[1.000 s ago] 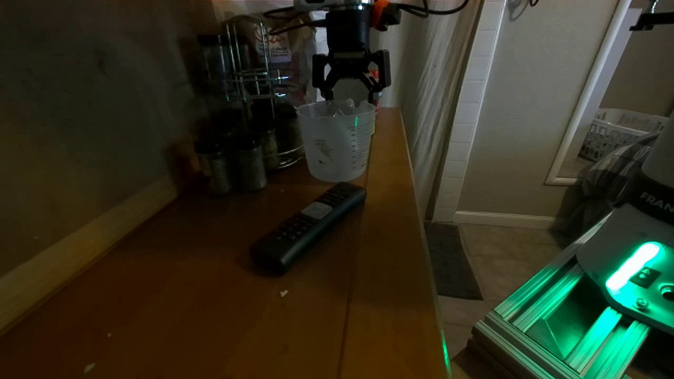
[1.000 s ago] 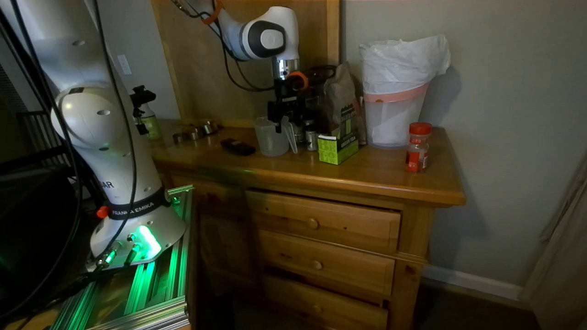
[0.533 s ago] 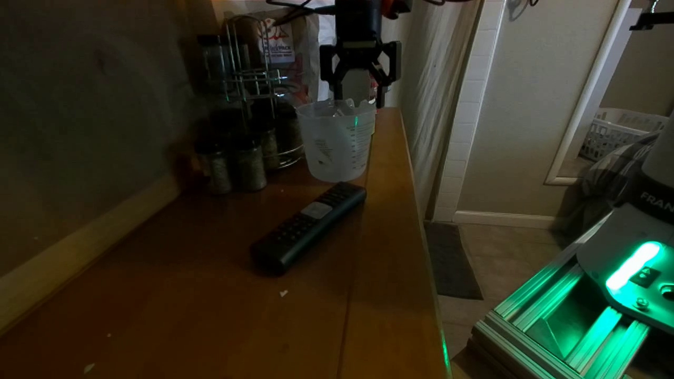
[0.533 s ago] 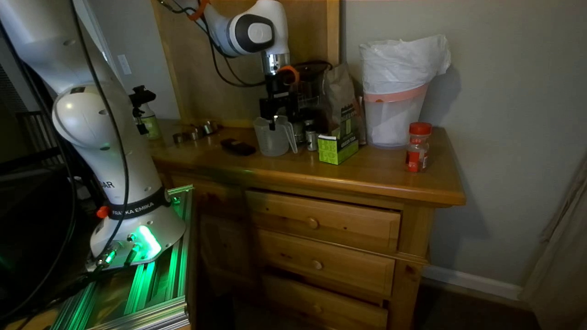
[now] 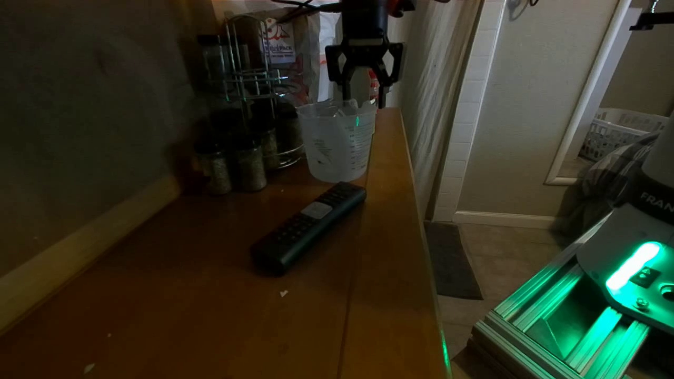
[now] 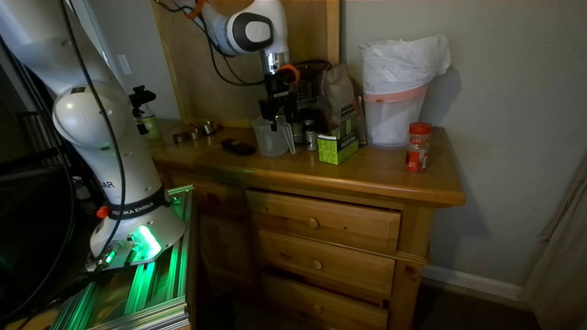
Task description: Pick up the clear jar and move it to the left
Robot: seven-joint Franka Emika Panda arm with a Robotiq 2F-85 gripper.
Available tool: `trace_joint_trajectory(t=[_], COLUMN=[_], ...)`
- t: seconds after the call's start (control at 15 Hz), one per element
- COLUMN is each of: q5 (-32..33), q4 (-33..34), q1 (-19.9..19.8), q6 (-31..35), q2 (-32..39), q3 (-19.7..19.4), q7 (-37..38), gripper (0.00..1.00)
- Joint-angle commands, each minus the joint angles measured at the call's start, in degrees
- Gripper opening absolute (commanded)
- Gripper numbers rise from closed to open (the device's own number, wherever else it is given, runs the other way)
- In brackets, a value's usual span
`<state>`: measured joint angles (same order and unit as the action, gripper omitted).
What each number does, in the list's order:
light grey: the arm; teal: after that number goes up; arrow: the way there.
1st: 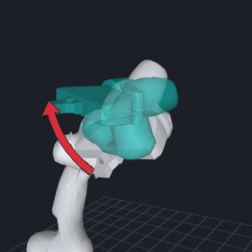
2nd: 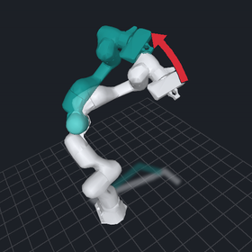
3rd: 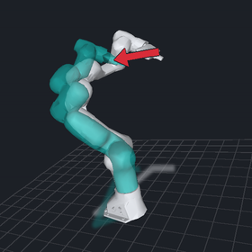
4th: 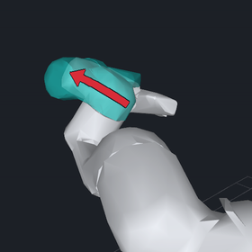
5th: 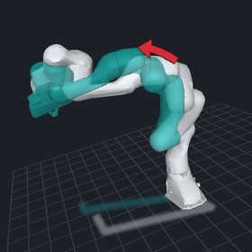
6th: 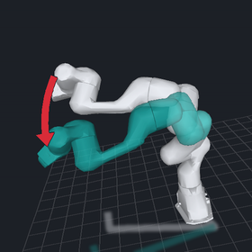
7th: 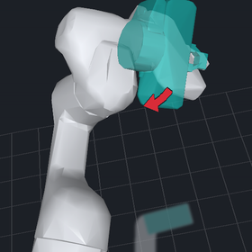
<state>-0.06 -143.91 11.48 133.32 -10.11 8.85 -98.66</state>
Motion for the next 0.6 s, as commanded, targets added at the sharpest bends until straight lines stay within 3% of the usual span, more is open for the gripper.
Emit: trace_joint_trajectory(t=[0.0, 0.07, 0.13, 0.33, 0.4, 0.53], q5=[-1.73, -1.84, -2.06, -2.66, -2.84, -3.24], q4=[-1.44, -1.46, -1.4, -1.18, -1.1, -0.94], q1=[0.9, 0.9, 0.91, 1.02, 1.05, 1.11], q6=[1.59, 1.82, 1.94, 2.52, 2.66, 2.55], q2=[-1.33, -1.25, -1.17, -0.93, -0.82, -0.73], q3=[-1.23, -1.3, -1.38, -1.54, -1.59, -1.62], q7=[-2.33, -2.53, -2.66, -2.99, -3.13, -3.41], gripper=[0.59, 0.53, 0.37, 0.24, 0.12, 0.11])
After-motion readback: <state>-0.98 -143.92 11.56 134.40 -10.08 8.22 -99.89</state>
